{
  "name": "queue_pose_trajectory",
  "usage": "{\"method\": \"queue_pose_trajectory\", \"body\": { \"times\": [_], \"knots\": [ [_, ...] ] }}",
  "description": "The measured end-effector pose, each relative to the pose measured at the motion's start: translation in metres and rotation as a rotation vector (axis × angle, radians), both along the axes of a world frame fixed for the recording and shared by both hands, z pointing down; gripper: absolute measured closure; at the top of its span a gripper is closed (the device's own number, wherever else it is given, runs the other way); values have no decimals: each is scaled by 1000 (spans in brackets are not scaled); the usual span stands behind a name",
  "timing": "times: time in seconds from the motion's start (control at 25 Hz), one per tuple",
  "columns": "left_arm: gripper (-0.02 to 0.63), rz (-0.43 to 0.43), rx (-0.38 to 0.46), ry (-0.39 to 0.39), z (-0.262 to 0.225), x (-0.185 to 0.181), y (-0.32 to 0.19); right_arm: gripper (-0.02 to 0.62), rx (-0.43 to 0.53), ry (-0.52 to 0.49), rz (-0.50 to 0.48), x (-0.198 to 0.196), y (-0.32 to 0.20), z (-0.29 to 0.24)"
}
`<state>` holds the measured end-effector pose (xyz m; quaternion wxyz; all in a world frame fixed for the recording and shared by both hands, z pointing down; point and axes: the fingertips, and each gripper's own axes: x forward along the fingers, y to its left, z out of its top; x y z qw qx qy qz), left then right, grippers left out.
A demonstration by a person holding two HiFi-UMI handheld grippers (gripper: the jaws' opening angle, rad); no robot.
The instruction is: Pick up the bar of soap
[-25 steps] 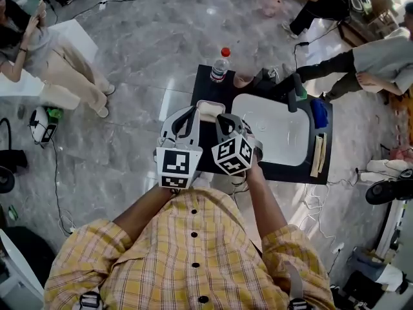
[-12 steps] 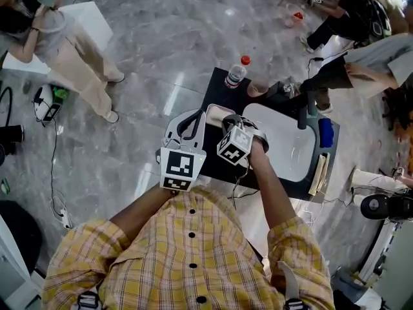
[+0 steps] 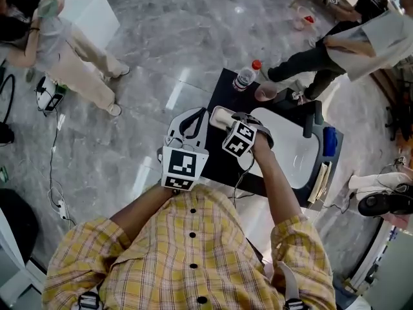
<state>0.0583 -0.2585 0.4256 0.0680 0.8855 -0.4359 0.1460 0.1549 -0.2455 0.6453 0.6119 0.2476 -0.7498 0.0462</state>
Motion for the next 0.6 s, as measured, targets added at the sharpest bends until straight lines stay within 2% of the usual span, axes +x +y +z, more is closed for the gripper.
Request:
{"method": "queue_pose_trajectory", "body": {
  "times": [0.2,0.6],
  "knots": [
    [595,-2,-8,-1,5,-3,-10,386,-77,-14,-10,-3,-7,17],
    [595,-14,-39,5,16,-11,-23,340,-182,16,-63,-2,-15,42]
  ]
}}
